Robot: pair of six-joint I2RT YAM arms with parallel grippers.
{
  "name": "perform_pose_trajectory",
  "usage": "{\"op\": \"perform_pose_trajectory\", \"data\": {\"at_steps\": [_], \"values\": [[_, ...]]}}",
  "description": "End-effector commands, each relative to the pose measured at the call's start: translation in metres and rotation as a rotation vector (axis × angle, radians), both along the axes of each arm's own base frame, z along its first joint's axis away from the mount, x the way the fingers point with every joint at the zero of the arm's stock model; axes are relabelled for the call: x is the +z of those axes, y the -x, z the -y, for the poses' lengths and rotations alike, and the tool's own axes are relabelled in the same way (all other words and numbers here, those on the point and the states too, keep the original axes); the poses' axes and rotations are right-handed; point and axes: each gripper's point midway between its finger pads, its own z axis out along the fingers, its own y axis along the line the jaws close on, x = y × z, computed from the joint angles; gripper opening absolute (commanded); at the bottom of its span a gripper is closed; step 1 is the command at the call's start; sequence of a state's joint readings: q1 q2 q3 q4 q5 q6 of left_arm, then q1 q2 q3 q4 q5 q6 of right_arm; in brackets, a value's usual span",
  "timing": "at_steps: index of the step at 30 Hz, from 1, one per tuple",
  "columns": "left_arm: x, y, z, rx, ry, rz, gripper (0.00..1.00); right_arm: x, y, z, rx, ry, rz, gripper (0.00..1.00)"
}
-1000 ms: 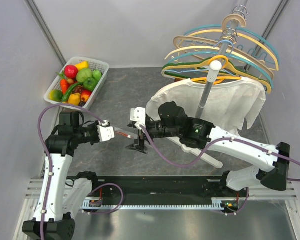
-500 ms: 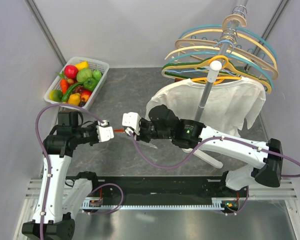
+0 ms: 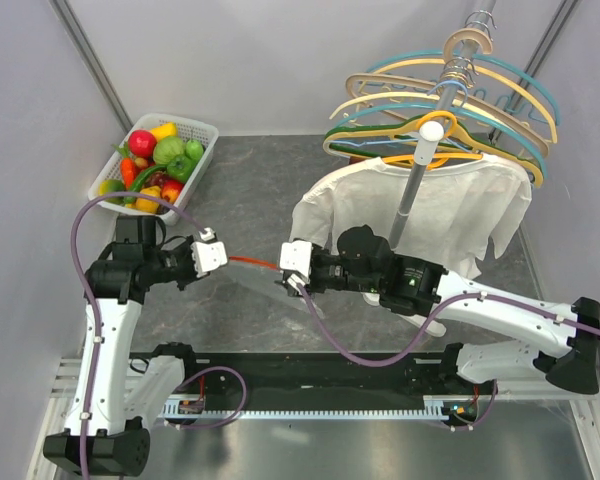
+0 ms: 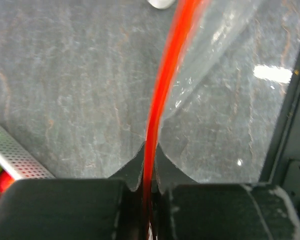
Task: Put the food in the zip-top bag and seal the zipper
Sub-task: Pick up the zipper food storage bag at the center of the board.
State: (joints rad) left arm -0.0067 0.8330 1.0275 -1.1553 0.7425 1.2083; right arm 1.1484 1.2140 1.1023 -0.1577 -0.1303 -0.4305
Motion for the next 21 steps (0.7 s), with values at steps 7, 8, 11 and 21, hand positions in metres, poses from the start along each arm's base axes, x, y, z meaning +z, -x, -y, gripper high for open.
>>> {"op": "perform_pose_trajectory", "data": {"at_steps": [7,8,11,21], "values": [[0.011,-0.026,0.007,-0.194,-0.088,0.420,0.02,0.034,0.073,-0.004,0.238,-0.043,-0.371,0.98],[0.012,-0.024,0.008,-0.210,-0.096,0.442,0.02,0.041,0.071,-0.006,0.213,-0.063,-0.392,0.98],[0.019,-0.024,0.012,-0.225,-0.076,0.452,0.02,0.062,0.055,-0.014,0.125,-0.124,-0.453,0.97],[0.018,-0.019,0.011,-0.210,-0.070,0.378,0.02,0.040,0.038,-0.046,0.010,-0.162,-0.723,0.57]]}}
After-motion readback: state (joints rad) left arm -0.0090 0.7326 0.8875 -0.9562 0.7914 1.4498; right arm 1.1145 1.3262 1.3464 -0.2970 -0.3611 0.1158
